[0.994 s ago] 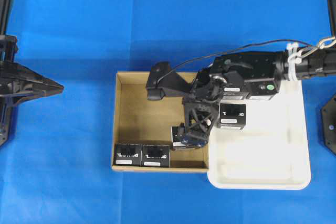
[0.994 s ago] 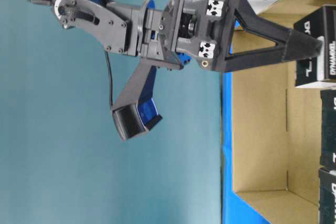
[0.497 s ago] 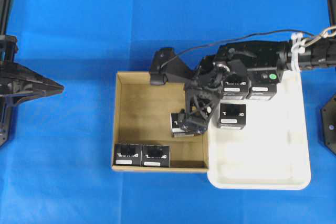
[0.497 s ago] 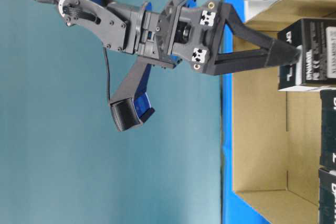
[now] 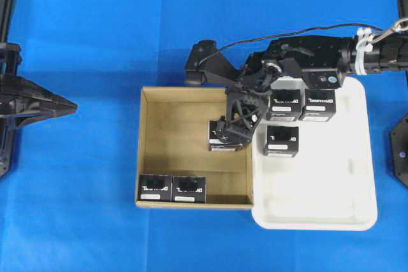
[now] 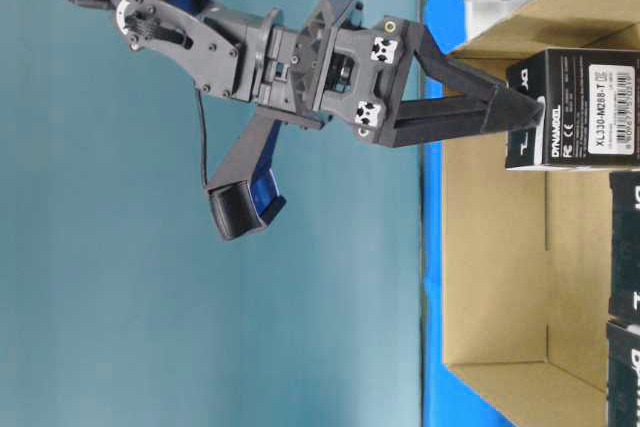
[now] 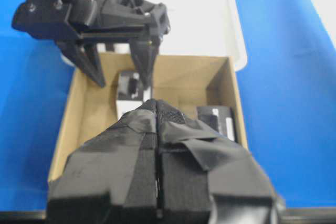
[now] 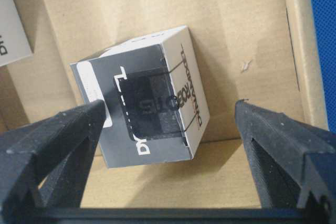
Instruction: Pick the box from inside the cardboard box.
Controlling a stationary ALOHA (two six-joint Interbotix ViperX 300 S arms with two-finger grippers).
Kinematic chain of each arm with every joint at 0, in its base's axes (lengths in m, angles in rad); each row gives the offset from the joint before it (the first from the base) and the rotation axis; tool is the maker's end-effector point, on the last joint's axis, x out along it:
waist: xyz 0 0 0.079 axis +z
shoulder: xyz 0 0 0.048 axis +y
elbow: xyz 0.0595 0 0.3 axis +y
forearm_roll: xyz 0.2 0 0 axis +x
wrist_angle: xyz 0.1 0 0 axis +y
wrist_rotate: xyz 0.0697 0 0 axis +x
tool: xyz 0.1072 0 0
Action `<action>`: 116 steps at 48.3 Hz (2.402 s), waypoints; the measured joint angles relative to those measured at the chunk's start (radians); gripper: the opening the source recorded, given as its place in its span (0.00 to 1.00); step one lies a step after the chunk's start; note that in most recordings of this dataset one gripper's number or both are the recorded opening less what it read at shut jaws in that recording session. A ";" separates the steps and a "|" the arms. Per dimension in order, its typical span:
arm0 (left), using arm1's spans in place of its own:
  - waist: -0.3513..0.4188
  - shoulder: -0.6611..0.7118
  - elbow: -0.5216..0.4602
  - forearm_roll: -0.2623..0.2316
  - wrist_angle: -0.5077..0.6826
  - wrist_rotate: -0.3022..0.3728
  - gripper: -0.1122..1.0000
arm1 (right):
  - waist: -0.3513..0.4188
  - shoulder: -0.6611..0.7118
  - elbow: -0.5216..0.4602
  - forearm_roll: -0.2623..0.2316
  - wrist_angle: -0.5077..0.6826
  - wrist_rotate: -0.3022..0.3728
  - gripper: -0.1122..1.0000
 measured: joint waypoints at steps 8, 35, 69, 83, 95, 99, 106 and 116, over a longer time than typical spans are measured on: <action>0.000 -0.002 0.000 0.002 0.002 0.000 0.04 | 0.006 -0.009 -0.006 -0.008 0.003 0.005 0.99; 0.000 -0.051 0.002 0.000 0.002 0.002 0.04 | 0.031 -0.170 -0.175 -0.026 0.276 0.032 0.99; 0.000 -0.057 0.002 0.002 0.002 0.000 0.04 | 0.038 -0.259 -0.552 -0.143 0.769 0.086 0.99; 0.000 -0.057 -0.002 0.000 0.002 -0.018 0.04 | 0.040 -0.262 -0.535 -0.143 0.755 0.077 0.99; -0.008 -0.055 -0.006 0.000 0.002 -0.018 0.04 | 0.049 -0.232 -0.365 -0.144 0.563 0.017 0.99; -0.014 -0.057 -0.008 0.002 0.002 -0.018 0.04 | 0.051 -0.225 -0.293 -0.144 0.495 -0.017 0.99; -0.017 -0.057 -0.008 0.002 0.002 -0.018 0.04 | 0.051 -0.204 -0.199 -0.144 0.371 -0.035 0.99; -0.017 -0.057 -0.009 0.000 0.002 -0.018 0.04 | 0.058 -0.141 -0.156 -0.144 0.209 -0.063 0.99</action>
